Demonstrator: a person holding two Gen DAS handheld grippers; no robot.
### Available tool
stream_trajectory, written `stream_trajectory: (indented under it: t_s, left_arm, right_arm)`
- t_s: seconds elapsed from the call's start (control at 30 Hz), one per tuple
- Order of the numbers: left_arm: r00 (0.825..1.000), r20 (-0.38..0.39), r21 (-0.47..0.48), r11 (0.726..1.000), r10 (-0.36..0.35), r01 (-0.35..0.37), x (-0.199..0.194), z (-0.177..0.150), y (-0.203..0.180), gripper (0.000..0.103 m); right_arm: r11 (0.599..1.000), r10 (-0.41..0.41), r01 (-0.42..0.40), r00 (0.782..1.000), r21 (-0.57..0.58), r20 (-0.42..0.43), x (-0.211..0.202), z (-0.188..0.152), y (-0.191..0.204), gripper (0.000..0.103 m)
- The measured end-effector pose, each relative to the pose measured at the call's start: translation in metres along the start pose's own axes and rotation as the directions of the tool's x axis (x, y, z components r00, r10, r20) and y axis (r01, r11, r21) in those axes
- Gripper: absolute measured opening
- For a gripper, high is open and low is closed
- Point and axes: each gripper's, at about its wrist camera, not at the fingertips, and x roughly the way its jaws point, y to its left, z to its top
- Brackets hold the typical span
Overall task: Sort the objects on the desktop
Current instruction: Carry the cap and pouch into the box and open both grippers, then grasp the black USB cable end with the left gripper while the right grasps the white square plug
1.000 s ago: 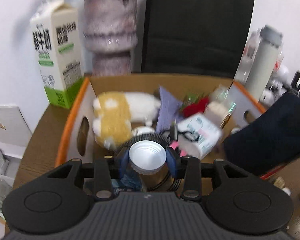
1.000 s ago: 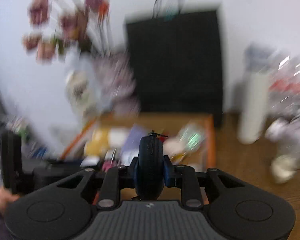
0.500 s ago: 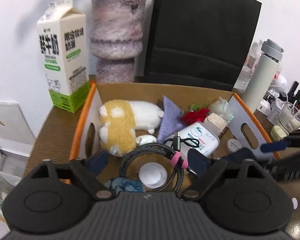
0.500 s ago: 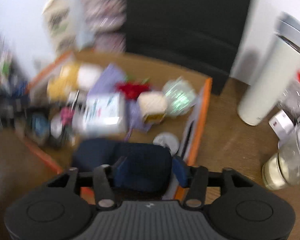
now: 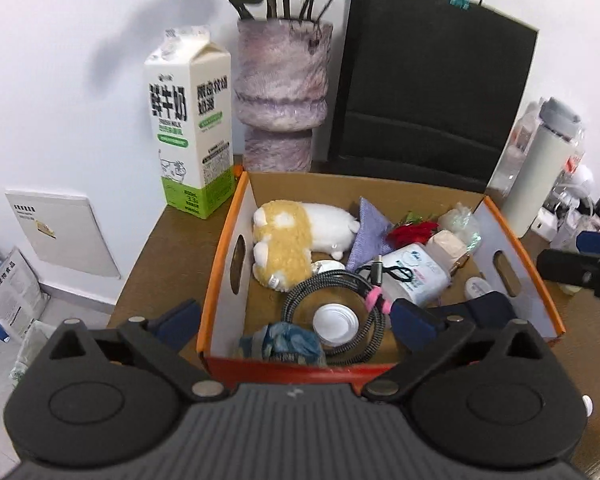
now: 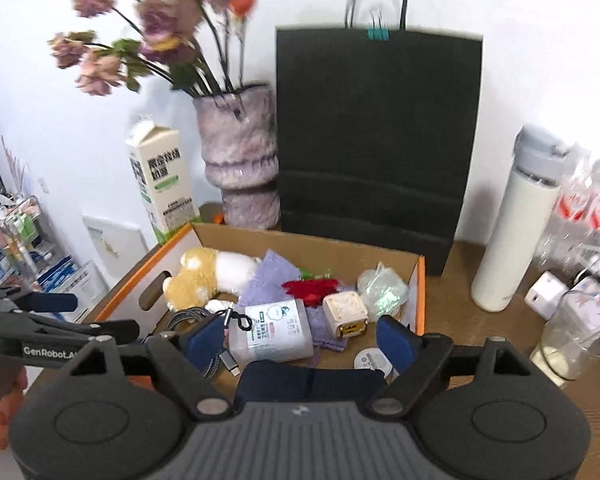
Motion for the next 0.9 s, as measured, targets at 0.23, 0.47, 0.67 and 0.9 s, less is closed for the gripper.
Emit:
stream_trajectory:
  t_s: [0.23, 0.47, 0.67, 0.9]
  left_arm:
    - [0.993, 0.119, 0.014, 1.0, 0.025, -0.027, -0.044, -0.062, -0.011, 0.103]
    - [0.993, 0.118, -0.028, 0.999, 0.027, -0.023, -0.069, -0.139, -0.011, 0.103]
    - [0.998, 0.05, -0.028, 0.999, 0.038, -0.037, -0.079, -0.193, -0.012, 0.103]
    - [1.0, 0.006, -0.014, 1.0, 0.014, -0.014, -0.095, -0.229, -0.022, 0.103]
  right_arm:
    - [0.999, -0.042, 0.041, 0.992, 0.005, 0.121, -0.037, -0.077, 0.028, 0.087]
    - [0.999, -0.043, 0.043, 0.997, 0.016, 0.058, -0.056, -0.164, 0.044, 0.087]
    - [0.999, -0.036, 0.036, 0.999, 0.028, 0.025, -0.079, -0.211, 0.053, 0.087]
    - [0.998, -0.042, 0.041, 0.999, 0.05, 0.01, -0.096, -0.234, 0.055, 0.087]
